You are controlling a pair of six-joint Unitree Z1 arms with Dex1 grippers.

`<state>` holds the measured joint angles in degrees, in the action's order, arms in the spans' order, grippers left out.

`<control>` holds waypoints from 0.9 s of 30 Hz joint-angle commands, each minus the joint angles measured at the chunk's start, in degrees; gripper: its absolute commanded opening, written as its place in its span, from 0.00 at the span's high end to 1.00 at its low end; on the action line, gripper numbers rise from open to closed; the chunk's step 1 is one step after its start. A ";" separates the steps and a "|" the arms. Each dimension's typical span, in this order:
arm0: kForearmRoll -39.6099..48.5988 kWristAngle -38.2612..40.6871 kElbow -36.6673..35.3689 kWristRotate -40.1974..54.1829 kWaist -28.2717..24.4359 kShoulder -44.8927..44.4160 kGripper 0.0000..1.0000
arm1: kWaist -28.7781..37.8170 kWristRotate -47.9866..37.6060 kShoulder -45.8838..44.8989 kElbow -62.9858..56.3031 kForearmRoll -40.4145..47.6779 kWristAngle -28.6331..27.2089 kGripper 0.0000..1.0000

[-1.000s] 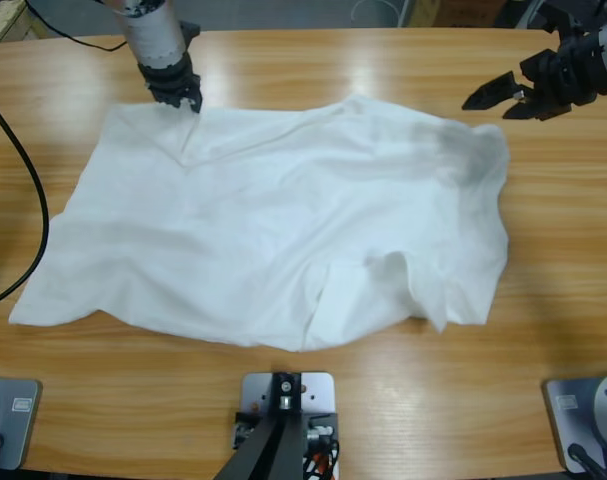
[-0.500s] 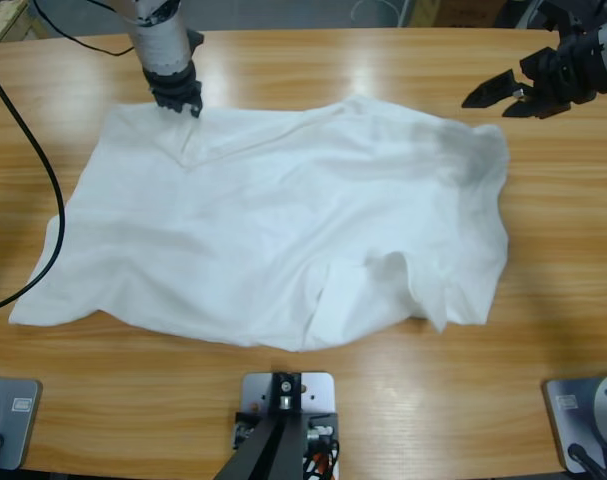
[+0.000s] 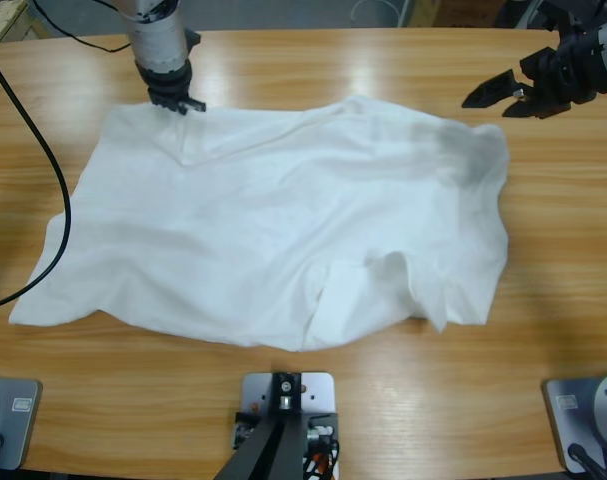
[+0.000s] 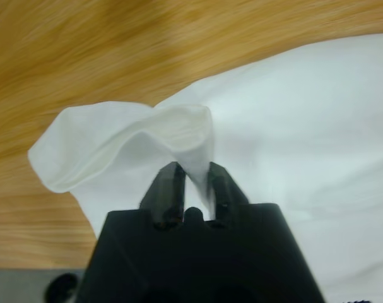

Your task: Fold clothes

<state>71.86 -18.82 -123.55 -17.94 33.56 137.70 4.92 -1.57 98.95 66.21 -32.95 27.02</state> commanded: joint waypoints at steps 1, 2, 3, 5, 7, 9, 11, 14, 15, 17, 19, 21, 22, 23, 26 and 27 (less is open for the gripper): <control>2.90 -2.34 -1.06 -1.33 0.56 4.68 1.00 | -1.05 -0.71 -0.42 -1.44 0.43 0.23 0.10; 3.11 -2.50 -1.08 -1.66 0.56 4.68 1.00 | -1.05 -0.71 -0.42 -1.44 0.43 0.23 0.13; 3.32 -3.08 -1.08 -1.98 0.54 4.68 1.00 | -1.05 -0.71 -0.42 -1.44 0.43 0.23 0.16; 4.20 -4.00 -1.36 -2.45 0.50 4.53 1.00 | -1.05 -0.73 -0.39 -1.35 0.43 0.24 0.19; 5.69 -4.66 -2.33 -2.86 0.03 4.05 1.00 | -1.12 -0.92 -0.34 -1.21 0.34 0.32 0.19; 6.10 -5.05 -2.50 -2.98 -0.94 3.00 1.00 | -1.82 -1.45 -0.53 -1.30 0.27 -0.11 0.18; 6.38 -5.35 -2.77 -2.98 -2.34 1.59 1.00 | -2.75 -1.59 -0.81 -1.53 0.17 -0.19 0.18; 7.44 -5.35 -4.53 -2.82 -5.39 -0.26 1.00 | -2.90 -1.59 -0.83 -1.53 0.17 0.14 0.18; 8.05 -5.35 -5.77 -2.63 -6.14 -0.73 1.00 | -2.90 -1.59 -0.81 -1.46 0.17 0.16 0.18; 9.23 -5.35 -8.97 -2.42 -7.55 -1.64 1.00 | -2.90 -1.59 -0.86 -1.32 0.17 0.24 0.18; 10.21 -5.35 -12.40 -2.37 -9.16 -2.19 1.00 | -2.90 -1.59 -0.85 -1.23 0.17 0.33 0.18; 10.56 -5.26 -14.48 -2.49 -10.61 -2.59 1.00 | -2.88 -1.59 -1.00 -1.25 0.17 0.44 0.18; 10.69 -5.28 -14.70 -2.61 -11.12 -2.70 1.00 | -2.90 -1.59 -1.13 -1.26 0.17 0.68 0.18; 10.86 -5.35 -14.76 -2.79 -11.50 -2.70 1.00 | -2.90 -1.59 -1.21 -1.26 0.17 0.75 0.18; 10.97 -5.26 -16.55 -4.44 -12.35 -2.56 1.00 | -2.90 -1.59 -1.65 -1.39 0.17 0.77 0.18; 10.93 -5.26 -18.03 -4.56 -12.45 -2.01 1.00 | -2.90 -1.59 -1.78 -1.44 0.17 0.84 0.18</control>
<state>81.72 -23.42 -137.83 -20.39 22.90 135.29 2.80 -2.55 98.94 66.22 -32.95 27.11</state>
